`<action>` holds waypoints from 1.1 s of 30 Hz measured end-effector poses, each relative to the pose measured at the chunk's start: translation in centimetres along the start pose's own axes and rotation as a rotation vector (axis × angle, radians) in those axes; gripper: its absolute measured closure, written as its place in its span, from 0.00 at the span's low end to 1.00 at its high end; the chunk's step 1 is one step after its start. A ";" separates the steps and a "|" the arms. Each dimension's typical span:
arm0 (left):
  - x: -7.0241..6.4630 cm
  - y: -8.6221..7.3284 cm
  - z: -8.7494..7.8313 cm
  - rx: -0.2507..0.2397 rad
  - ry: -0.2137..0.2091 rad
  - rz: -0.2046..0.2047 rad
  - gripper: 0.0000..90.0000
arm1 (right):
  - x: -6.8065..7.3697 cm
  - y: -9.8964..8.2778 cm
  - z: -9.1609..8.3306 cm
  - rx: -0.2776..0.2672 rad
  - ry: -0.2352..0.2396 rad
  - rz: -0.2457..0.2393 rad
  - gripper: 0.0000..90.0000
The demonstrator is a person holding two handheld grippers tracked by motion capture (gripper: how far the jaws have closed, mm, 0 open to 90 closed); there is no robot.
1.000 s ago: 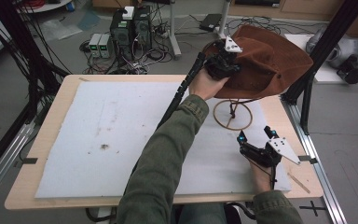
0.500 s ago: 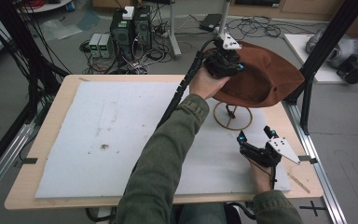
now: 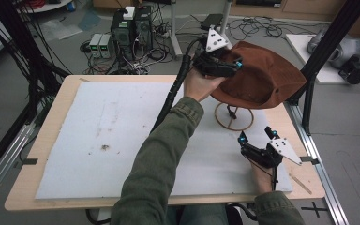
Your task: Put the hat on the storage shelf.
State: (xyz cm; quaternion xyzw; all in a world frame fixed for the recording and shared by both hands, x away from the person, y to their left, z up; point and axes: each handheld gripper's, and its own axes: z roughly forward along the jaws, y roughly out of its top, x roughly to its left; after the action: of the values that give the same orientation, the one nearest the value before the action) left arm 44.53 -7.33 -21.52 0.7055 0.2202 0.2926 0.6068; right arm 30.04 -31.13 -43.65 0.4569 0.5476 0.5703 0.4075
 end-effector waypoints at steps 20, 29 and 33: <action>6.4 -2.3 -20.9 -0.220 0.446 -0.056 0.17 | 0.0 0.1 -0.6 -0.019 -0.023 0.021 0.02; 8.3 -8.0 -28.7 -0.184 0.659 -0.143 0.17 | 0.2 0.1 -0.6 -0.016 -0.034 0.032 0.02; 8.2 -10.9 -30.9 -0.135 0.738 -0.150 0.17 | 0.2 0.1 -0.7 -0.016 -0.046 0.044 0.02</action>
State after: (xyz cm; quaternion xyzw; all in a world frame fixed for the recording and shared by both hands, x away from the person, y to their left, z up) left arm 30.05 22.44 -28.21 0.4929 0.4551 0.4956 0.5516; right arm 29.34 -31.13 -43.54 0.4784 0.5235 0.5728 0.4110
